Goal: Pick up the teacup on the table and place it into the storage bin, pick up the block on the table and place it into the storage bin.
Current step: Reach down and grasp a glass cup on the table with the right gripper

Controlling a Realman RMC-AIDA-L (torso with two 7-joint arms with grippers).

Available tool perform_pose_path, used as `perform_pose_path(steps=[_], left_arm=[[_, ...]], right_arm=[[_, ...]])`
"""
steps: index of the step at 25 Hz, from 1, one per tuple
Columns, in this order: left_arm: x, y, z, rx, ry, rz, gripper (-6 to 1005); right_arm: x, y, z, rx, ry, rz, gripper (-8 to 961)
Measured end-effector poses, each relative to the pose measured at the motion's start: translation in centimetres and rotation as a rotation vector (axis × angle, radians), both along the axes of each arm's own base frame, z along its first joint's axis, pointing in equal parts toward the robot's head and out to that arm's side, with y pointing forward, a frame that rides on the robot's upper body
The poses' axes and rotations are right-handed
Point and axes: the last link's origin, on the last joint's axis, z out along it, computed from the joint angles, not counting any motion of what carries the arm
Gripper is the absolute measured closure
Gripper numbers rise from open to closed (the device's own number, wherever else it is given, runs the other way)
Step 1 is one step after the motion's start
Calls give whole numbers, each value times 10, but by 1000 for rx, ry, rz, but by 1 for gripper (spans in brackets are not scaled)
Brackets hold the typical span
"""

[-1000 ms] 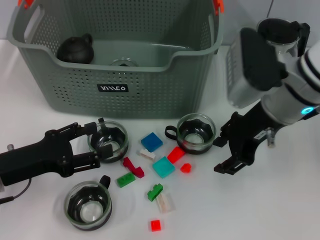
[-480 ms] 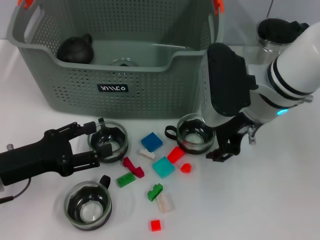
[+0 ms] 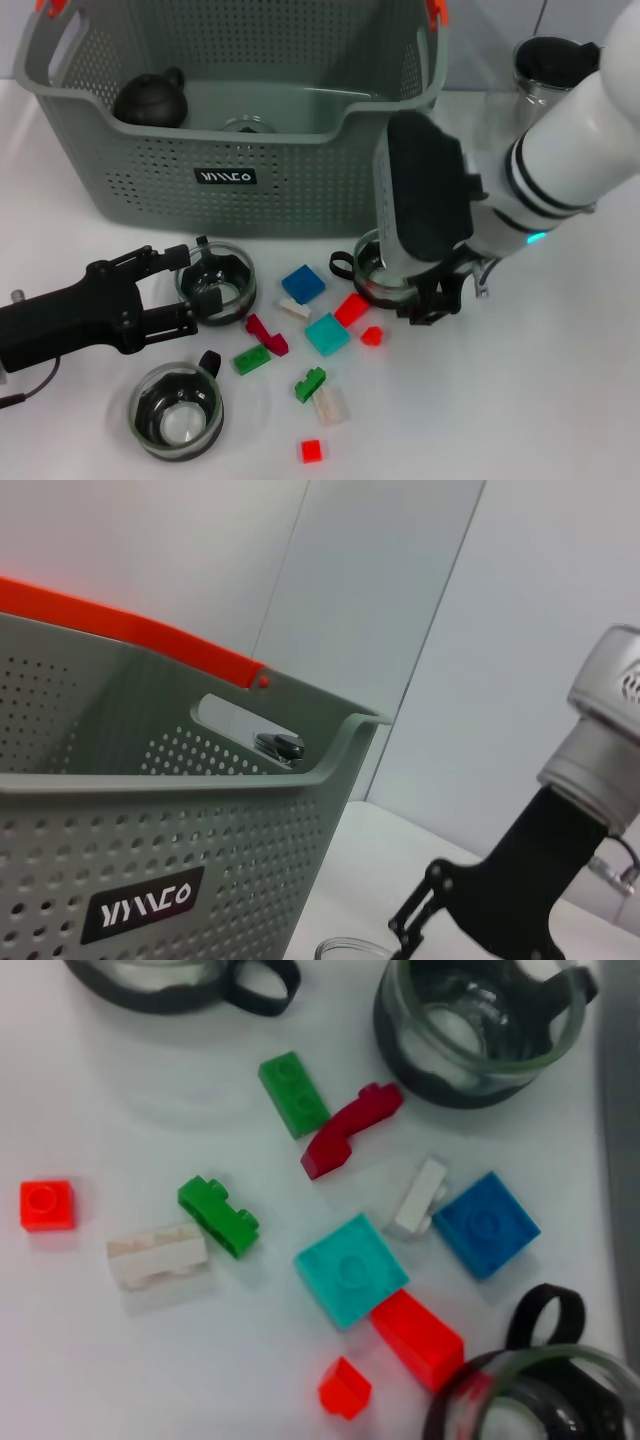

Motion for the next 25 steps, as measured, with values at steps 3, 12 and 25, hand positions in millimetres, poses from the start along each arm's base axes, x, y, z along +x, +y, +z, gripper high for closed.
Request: perform_pose_path(steps=[3, 12, 25], left_arm=[[0, 0, 0, 0, 0, 0, 126], [0, 0, 0, 1, 0, 0, 127], [0, -1, -1, 1, -1, -2, 127]], right_arm=[[3, -1, -5, -8, -14, -5, 334], [6, -16, -6, -84, -50, -65, 353], [8, -12, -5, -56, -39, -98, 379]])
